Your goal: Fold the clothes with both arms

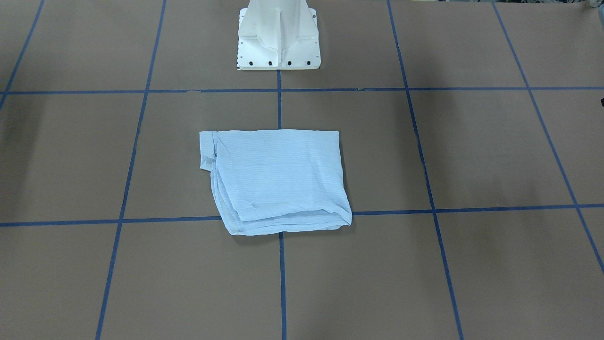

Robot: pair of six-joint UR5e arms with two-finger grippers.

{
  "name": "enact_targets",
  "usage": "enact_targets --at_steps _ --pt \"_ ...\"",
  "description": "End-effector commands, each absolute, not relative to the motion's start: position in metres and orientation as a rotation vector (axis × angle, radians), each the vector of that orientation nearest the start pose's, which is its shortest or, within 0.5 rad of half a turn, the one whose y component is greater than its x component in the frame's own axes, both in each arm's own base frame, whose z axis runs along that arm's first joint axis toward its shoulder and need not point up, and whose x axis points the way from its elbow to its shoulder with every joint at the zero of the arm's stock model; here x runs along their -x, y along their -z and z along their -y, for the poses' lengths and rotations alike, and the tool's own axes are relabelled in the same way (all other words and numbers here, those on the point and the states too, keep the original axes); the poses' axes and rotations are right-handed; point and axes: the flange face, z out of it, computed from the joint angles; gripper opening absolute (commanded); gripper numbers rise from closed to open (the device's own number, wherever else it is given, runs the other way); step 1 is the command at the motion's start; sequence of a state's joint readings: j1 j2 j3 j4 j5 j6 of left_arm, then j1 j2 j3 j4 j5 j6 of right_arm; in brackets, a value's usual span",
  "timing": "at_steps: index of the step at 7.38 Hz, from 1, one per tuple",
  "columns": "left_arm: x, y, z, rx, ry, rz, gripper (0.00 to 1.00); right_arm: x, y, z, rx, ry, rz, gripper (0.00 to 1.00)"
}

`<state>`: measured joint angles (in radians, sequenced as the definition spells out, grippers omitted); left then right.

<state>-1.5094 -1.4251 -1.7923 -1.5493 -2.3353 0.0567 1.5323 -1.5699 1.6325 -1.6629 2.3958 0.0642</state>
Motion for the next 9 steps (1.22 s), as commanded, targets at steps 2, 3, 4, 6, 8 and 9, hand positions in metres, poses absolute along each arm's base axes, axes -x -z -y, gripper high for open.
enact_targets --at_steps 2,3,4,6,8,9 --pt "0.037 -0.619 0.436 -0.052 -0.135 -0.763 0.99 -0.078 -0.636 0.479 0.046 0.063 0.731 1.00" --pt "0.038 -0.618 0.437 -0.055 -0.135 -0.763 0.99 -0.080 -0.638 0.477 0.043 0.059 0.732 1.00" --pt "0.038 -0.618 0.436 -0.055 -0.135 -0.763 0.99 -0.081 -0.642 0.474 0.050 0.052 0.732 1.00" --pt "0.038 -0.619 0.436 -0.052 -0.134 -0.763 0.99 -0.081 -0.644 0.473 0.060 0.035 0.735 1.00" --pt "0.038 -0.620 0.436 -0.051 -0.133 -0.764 0.99 -0.081 -0.647 0.473 0.065 0.032 0.732 1.00" --pt "0.038 -0.620 0.436 -0.051 -0.133 -0.766 0.99 -0.080 -0.647 0.473 0.066 0.034 0.732 1.00"
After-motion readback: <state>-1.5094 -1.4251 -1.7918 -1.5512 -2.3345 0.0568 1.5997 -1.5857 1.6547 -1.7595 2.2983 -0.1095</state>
